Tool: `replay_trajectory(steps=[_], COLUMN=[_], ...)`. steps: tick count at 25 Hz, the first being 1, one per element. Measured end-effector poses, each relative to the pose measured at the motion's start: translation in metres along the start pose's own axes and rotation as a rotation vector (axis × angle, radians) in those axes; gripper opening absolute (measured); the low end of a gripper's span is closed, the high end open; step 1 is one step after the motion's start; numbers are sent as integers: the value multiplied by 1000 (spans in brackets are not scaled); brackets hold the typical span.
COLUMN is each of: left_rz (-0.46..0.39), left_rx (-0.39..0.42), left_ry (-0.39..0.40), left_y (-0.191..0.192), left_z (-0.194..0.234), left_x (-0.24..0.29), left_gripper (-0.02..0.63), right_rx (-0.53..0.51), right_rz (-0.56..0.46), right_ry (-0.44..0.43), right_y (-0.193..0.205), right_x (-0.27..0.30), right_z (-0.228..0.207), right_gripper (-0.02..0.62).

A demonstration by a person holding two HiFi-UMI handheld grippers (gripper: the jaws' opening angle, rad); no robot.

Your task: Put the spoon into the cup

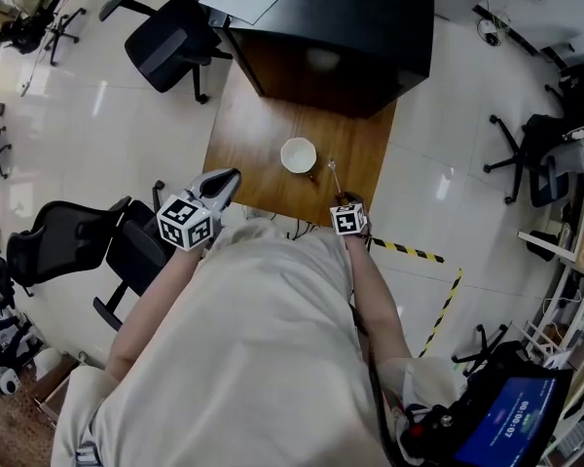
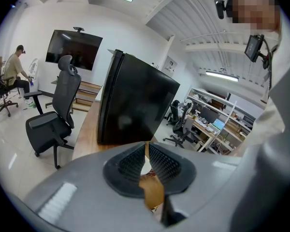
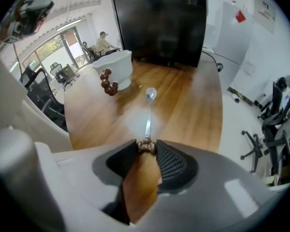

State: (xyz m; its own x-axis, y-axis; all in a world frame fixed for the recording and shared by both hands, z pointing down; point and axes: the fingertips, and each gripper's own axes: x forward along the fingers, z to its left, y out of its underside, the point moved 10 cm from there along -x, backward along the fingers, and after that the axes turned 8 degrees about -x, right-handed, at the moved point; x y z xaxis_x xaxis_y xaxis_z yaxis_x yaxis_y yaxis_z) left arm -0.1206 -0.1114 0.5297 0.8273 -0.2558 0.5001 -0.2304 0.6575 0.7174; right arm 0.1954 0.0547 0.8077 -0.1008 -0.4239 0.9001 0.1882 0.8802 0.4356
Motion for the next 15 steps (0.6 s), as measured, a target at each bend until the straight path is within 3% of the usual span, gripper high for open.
replay_trajectory(steps=[6,15], left_rz=[-9,-25], left_rx=[-5,-18], left_ry=[6,24], left_y=[1,2], left_z=[-1,4], left_x=[5,12], left_gripper=[3,3], right_rx=[-7,-19], right_rz=[10,-69], right_ry=[-28,-11], right_y=[-6,-33], right_x=[-7,-51], right_z=[-7,-23], right_gripper=[126,126])
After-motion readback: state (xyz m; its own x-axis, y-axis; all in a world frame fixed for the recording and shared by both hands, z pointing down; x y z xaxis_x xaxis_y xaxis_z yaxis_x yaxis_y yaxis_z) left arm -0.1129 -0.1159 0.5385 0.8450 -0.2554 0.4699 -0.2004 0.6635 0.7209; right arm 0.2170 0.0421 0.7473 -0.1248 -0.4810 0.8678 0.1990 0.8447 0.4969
